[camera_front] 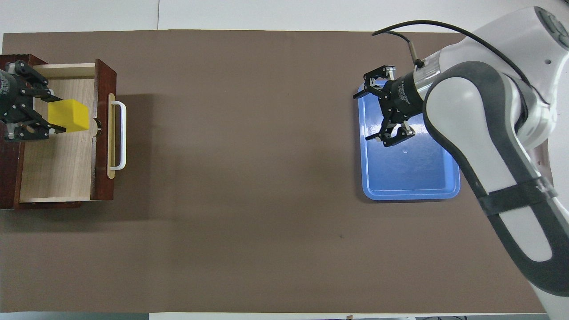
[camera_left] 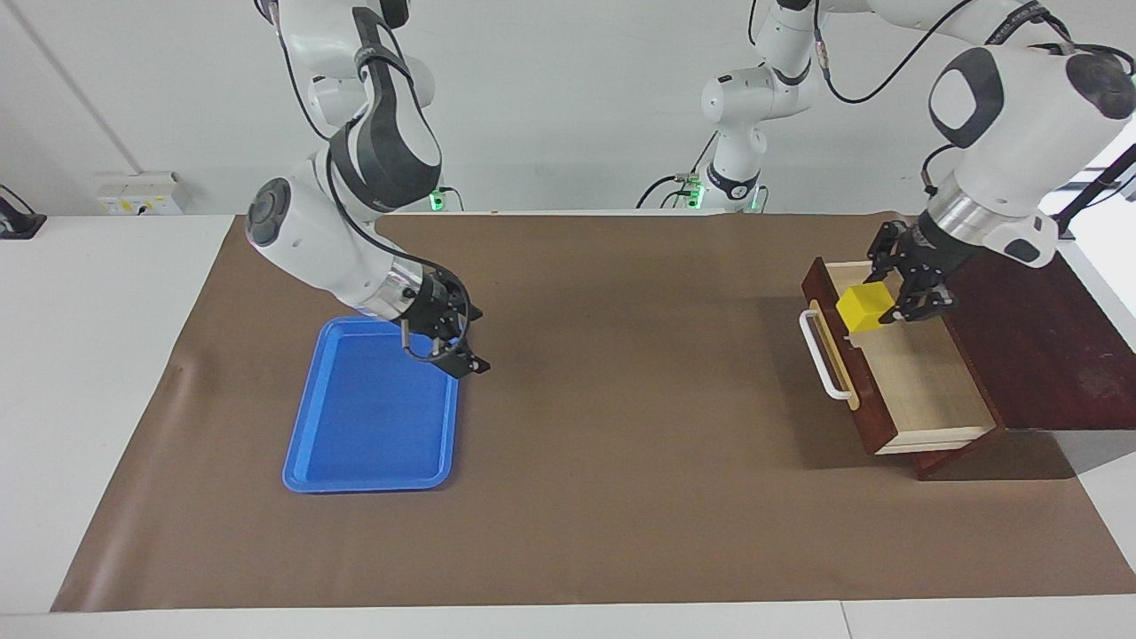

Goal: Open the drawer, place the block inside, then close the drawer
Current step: 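Lower the left gripper's cube into the drawer while the right gripper retracts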

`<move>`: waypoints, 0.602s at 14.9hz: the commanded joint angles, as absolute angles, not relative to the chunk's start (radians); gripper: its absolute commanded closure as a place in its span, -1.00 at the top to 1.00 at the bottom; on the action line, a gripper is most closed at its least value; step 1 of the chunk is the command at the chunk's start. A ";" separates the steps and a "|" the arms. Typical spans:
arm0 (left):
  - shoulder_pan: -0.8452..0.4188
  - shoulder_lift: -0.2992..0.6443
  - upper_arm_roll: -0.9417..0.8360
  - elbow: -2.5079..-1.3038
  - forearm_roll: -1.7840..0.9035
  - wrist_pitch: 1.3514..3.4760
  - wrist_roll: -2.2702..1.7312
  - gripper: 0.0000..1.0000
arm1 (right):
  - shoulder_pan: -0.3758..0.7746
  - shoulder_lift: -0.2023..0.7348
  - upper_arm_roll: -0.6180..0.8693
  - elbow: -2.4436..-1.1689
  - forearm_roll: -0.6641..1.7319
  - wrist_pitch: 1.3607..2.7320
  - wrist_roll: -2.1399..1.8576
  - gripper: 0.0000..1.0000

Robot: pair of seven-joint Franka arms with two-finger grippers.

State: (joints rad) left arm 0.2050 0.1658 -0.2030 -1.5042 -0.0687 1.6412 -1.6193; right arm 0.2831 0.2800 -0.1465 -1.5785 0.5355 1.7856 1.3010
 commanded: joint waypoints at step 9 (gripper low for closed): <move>0.298 0.149 -0.212 -1.692 -0.081 1.863 -1.500 -1.00 | 0.147 0.043 -0.137 -1.623 0.158 1.543 0.527 1.00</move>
